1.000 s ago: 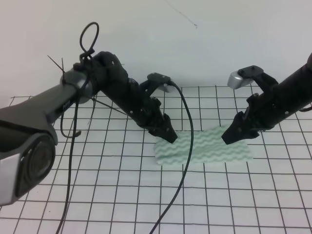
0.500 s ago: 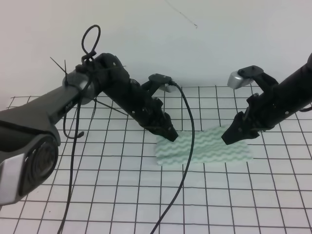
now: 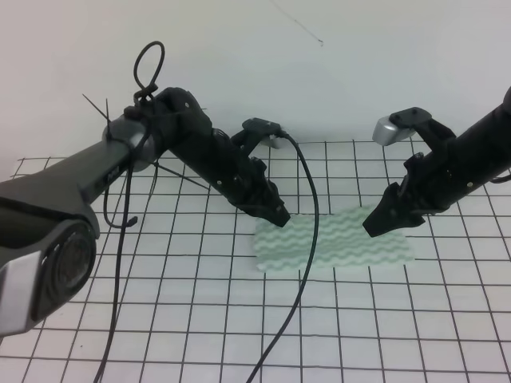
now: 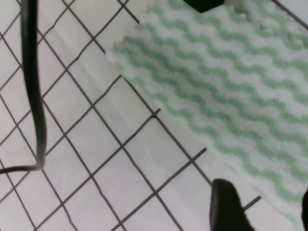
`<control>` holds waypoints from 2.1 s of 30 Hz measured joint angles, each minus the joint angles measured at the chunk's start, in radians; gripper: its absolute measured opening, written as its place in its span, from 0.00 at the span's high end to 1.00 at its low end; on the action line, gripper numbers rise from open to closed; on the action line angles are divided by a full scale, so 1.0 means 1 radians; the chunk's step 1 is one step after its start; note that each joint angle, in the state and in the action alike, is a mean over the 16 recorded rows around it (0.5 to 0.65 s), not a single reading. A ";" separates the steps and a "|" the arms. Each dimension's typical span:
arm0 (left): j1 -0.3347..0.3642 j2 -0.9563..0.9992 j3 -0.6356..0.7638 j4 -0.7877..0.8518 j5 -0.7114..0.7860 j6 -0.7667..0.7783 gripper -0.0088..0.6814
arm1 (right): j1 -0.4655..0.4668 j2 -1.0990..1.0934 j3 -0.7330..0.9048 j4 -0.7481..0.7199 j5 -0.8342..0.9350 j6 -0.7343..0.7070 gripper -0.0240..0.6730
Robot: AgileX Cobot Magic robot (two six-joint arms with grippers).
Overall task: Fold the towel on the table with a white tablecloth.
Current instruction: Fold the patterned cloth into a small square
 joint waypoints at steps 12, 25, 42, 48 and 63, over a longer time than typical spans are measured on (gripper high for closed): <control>0.000 0.024 -0.058 0.023 -0.028 0.001 0.99 | 0.000 0.000 0.000 0.001 0.004 0.000 0.48; 0.000 0.049 -0.065 0.044 -0.065 0.019 0.99 | 0.000 0.000 0.000 0.003 0.010 0.000 0.48; 0.000 0.048 -0.064 0.001 -0.040 0.050 0.82 | -0.001 0.004 0.000 -0.076 -0.168 0.202 0.48; 0.000 0.043 -0.064 0.001 -0.032 0.047 0.69 | -0.006 0.025 0.000 -0.113 -0.241 0.296 0.48; 0.000 0.006 -0.065 0.001 -0.025 0.045 0.62 | -0.013 0.121 -0.001 -0.145 -0.278 0.355 0.48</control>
